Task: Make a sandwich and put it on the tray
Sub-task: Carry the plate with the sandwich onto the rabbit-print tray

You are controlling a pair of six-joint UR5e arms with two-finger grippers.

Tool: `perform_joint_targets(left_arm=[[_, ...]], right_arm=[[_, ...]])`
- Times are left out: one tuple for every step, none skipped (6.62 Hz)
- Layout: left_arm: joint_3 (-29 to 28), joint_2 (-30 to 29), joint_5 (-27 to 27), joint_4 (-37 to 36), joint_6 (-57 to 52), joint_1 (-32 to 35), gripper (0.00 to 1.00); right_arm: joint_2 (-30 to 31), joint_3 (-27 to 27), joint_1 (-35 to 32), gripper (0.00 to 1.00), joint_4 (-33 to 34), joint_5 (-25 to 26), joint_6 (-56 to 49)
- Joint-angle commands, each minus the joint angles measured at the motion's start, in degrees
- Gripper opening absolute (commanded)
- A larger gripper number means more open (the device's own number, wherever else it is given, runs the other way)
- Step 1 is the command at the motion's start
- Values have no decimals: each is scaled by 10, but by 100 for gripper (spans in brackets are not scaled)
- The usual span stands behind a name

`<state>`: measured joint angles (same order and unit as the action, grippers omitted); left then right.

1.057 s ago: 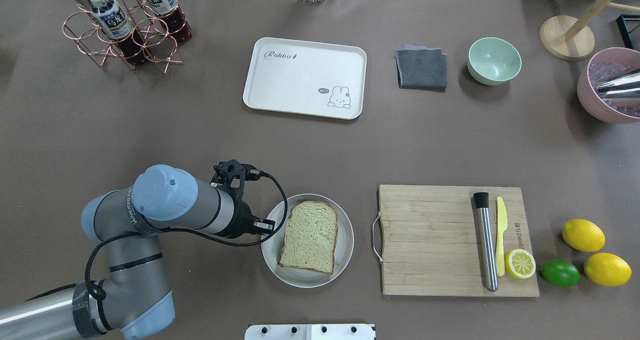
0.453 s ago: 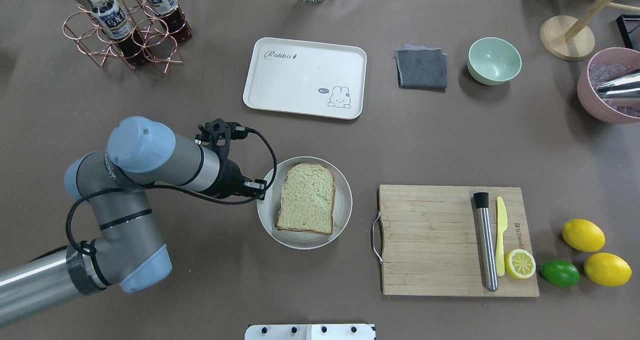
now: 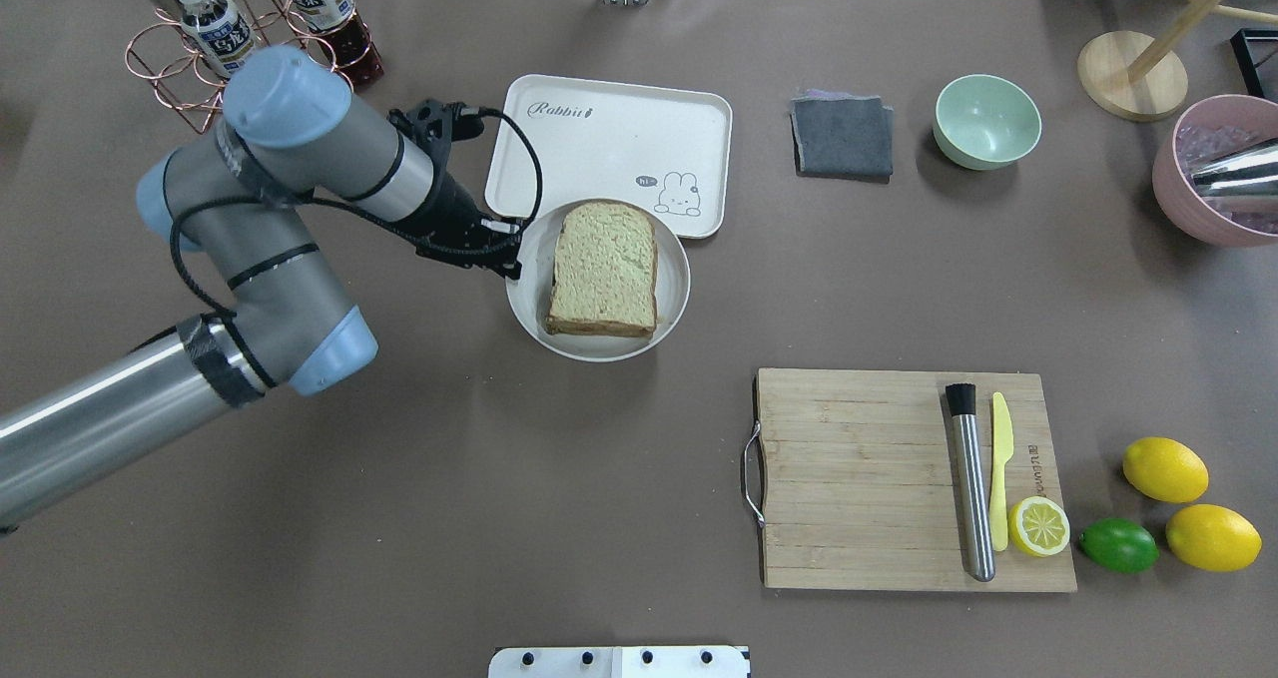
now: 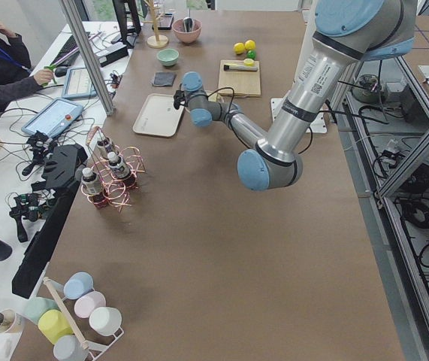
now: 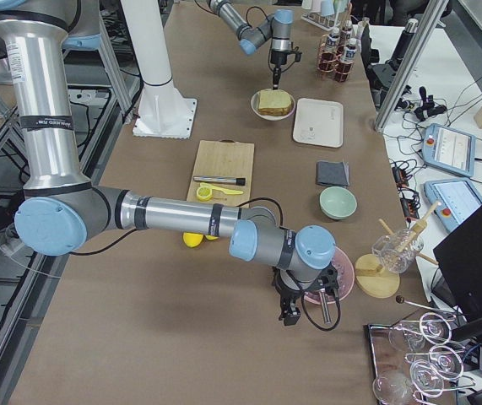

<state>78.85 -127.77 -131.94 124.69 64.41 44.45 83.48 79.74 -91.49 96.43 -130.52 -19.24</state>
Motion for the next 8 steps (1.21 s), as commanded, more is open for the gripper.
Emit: perform_joint_targets(left_arm=[[-159,-97,-55,-1,-53,69,0],[-219,-139,-57,2,-62,80,0],[-264,-159,-58,5,-79,86,0],[-348,-192,-53,53,-85,87,0],[-394,-216,-36,70,-86,86,0],[-412,-234,-22,70,-86,82,0],[-415,-238,-4,75,-86,72,0],[-415,-238,-2,79,-86,68,0]], right_arm=[[-1,-2,0,100,0,0,1],[-1,-2,0,100,0,0,1],[-1,-2,0,100,0,0,1],[-1,-1,0,100,0,0,1],[-1,-1,0,100,-1,0,1],[-1,-2,0,100,0,0,1],[-1,-2,0,100,0,-1,1],[-1,-2,0,100,0,0,1]])
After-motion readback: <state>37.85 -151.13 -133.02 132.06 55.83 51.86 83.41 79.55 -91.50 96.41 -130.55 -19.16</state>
